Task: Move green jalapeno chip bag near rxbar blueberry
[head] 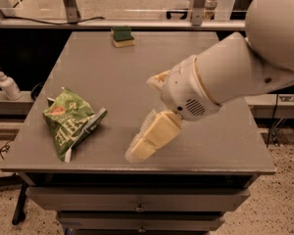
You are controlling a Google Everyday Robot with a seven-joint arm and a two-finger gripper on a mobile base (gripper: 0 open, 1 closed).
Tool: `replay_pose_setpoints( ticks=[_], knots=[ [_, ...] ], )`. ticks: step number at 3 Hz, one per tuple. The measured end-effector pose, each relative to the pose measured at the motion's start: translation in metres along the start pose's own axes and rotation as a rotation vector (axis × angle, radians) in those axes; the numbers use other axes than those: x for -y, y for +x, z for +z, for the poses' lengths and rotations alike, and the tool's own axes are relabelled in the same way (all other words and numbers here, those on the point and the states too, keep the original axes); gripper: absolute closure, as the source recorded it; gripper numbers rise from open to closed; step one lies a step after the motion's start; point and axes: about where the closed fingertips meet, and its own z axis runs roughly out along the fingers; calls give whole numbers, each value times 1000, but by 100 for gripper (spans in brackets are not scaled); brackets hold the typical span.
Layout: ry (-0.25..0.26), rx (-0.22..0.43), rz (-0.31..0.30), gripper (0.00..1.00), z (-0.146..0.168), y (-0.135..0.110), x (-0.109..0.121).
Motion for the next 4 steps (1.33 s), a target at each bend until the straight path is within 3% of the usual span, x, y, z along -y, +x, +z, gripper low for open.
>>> replay_pose_setpoints(
  ticks=[2,3,4],
  knots=[
    [-34,221,14,0,86,-51,-1],
    [-60,288,6,0,121,-80,-1],
    [-76,317,9,0,155,-89,-2]
  ],
)
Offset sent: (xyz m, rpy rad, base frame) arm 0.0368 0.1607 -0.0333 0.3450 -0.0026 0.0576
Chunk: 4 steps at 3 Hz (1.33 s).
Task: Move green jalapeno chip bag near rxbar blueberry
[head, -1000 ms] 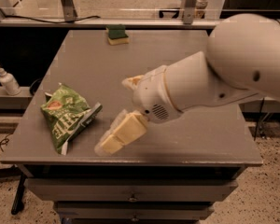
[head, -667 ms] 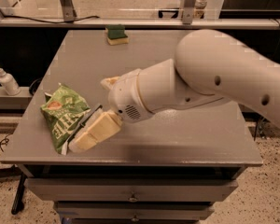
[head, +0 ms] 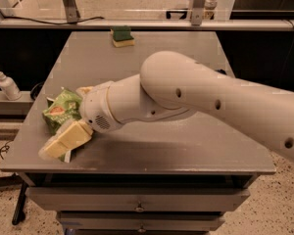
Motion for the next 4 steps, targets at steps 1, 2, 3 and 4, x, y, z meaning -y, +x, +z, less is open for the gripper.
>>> replay_pose_setpoints(
  ticks=[1,2,3,4],
  knots=[
    [11,8,9,18,17,12,3],
    [30,9,11,40,20,19,8],
    [58,1,11,65,13,23,13],
    [100,-15,3,88,-7,26,23]
  ],
)
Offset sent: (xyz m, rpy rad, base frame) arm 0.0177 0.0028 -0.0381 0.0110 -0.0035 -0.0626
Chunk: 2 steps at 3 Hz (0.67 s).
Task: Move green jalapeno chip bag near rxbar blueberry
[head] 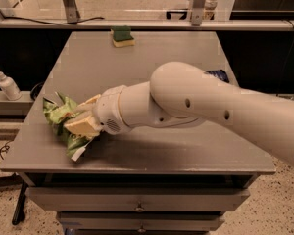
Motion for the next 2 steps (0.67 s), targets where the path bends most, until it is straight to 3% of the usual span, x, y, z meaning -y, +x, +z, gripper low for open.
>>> replay_pose_setpoints(
  ticks=[1,2],
  knots=[
    [79,-46,-1,100,-46,13,23],
    [185,-116,1,100,-113,35,50]
  ],
)
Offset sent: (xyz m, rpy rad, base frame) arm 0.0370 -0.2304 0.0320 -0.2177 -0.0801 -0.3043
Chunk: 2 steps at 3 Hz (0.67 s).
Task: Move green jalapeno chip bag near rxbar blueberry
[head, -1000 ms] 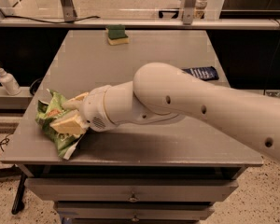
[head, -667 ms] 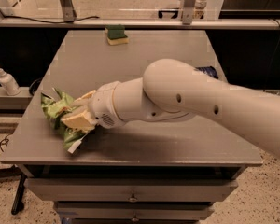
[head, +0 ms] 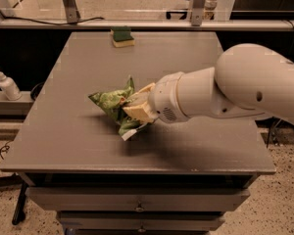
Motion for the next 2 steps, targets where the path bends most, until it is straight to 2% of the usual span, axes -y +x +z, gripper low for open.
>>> replay_pose_setpoints(
  ticks=[1,2],
  knots=[
    [3,-1,-11,100,6,2,-10],
    [100,-7,-7,100,-18,18,20]
  ],
)
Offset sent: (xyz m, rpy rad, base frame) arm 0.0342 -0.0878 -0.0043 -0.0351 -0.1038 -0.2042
